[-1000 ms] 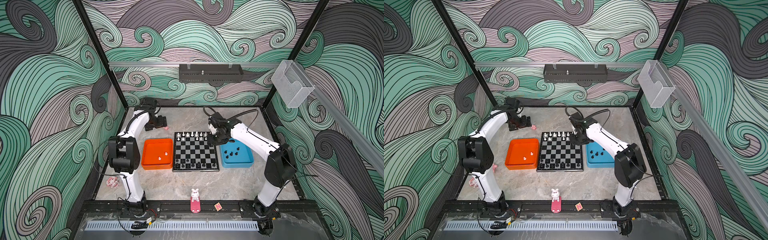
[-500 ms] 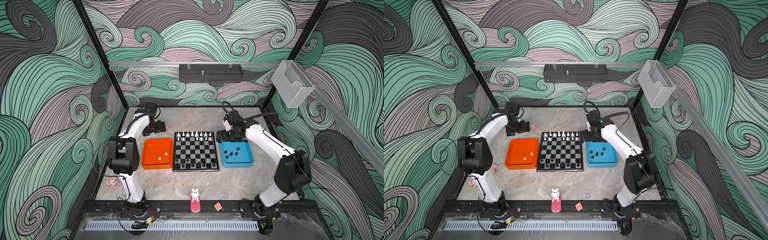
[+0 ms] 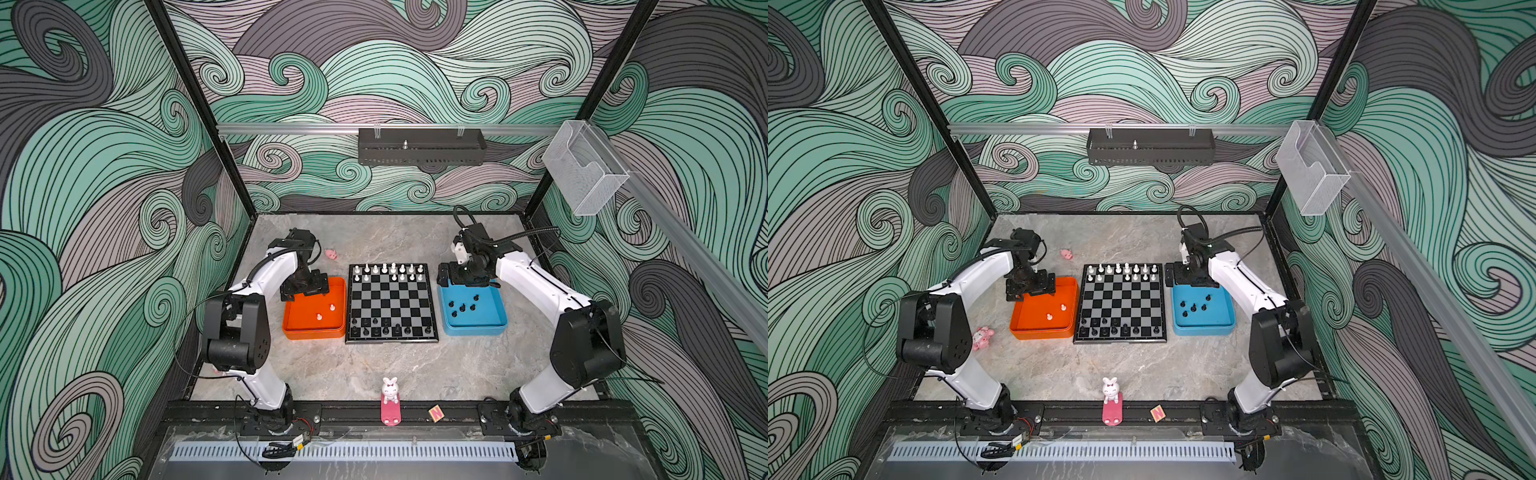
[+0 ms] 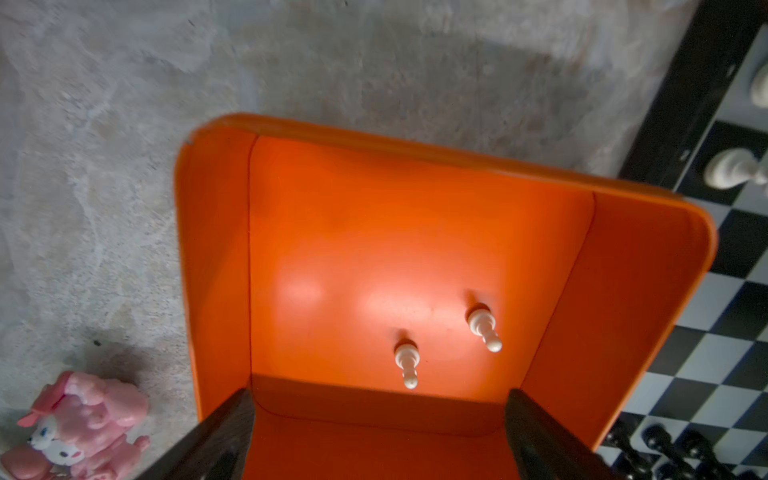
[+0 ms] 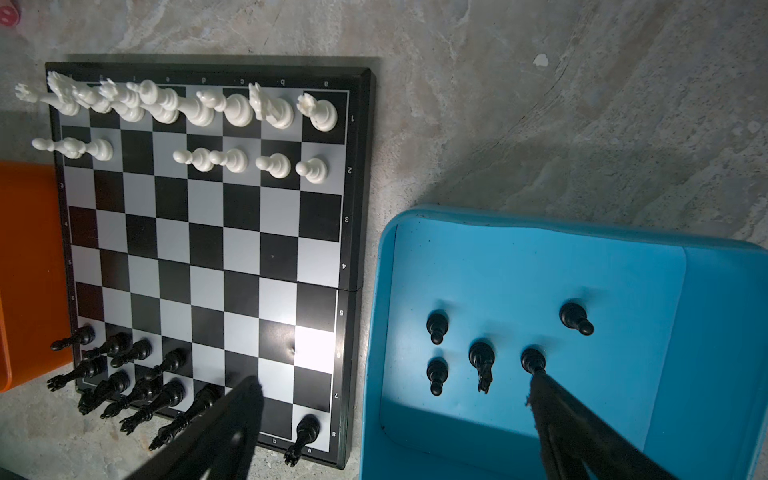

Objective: Set up the chess pieces on the board
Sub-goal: 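Raise the right gripper over the blue tray while the left nears the orange tray, then lower the left gripper into the orange tray and close on a white pawn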

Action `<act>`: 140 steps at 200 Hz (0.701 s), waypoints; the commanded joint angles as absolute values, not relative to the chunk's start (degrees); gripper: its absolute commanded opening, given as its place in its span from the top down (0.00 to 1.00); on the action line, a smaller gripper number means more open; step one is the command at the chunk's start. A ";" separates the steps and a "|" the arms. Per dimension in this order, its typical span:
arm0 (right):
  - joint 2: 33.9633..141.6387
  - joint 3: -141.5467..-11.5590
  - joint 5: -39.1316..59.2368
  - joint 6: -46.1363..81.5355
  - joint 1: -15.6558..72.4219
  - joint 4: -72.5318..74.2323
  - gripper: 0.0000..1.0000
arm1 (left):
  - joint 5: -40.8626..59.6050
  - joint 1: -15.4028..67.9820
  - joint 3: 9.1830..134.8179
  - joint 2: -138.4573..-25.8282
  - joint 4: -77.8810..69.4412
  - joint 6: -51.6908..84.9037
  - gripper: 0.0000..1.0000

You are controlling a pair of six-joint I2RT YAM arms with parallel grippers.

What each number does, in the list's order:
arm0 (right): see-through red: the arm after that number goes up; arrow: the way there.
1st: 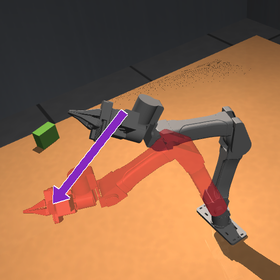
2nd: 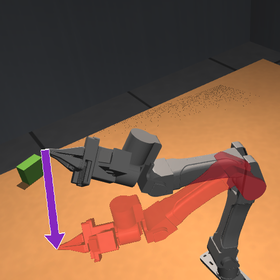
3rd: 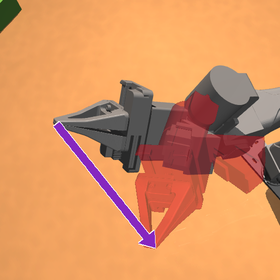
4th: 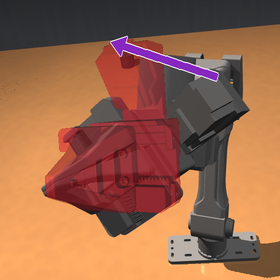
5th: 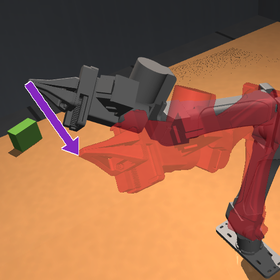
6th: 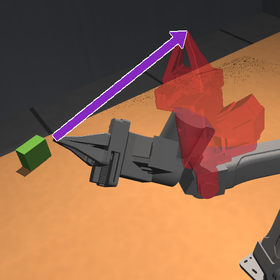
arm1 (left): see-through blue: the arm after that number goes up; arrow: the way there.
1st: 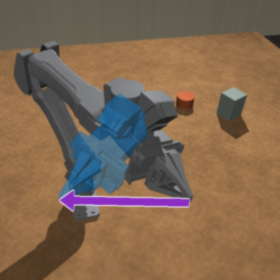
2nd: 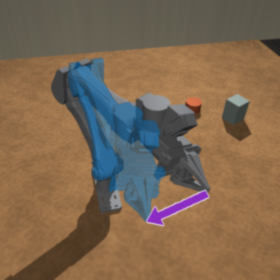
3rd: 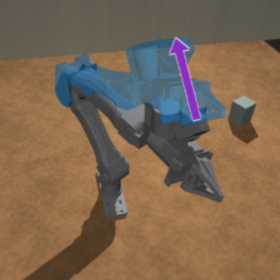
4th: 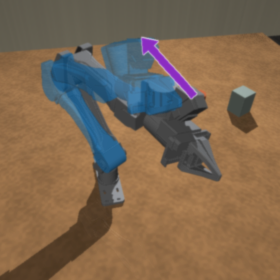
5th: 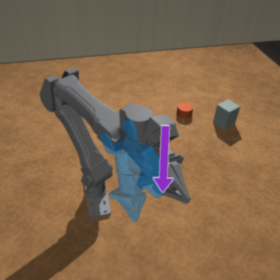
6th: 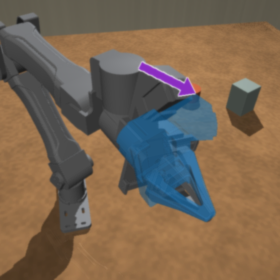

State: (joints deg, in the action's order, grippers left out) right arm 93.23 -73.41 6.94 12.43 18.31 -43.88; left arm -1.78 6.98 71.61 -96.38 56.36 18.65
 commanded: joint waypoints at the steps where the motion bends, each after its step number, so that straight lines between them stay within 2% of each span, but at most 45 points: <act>1: 92.35 -72.77 7.75 11.87 17.67 -43.16 0.00 | -1.37 8.17 69.95 -95.01 57.76 18.91 0.07; 52: 93.44 -73.16 7.51 11.69 17.31 -43.11 0.00 | -1.22 8.89 67.27 -96.06 56.26 18.99 0.16; 140: 94.04 -73.48 7.17 11.60 16.96 -43.34 0.00 | 0.09 9.47 65.30 -99.08 53.90 18.47 0.44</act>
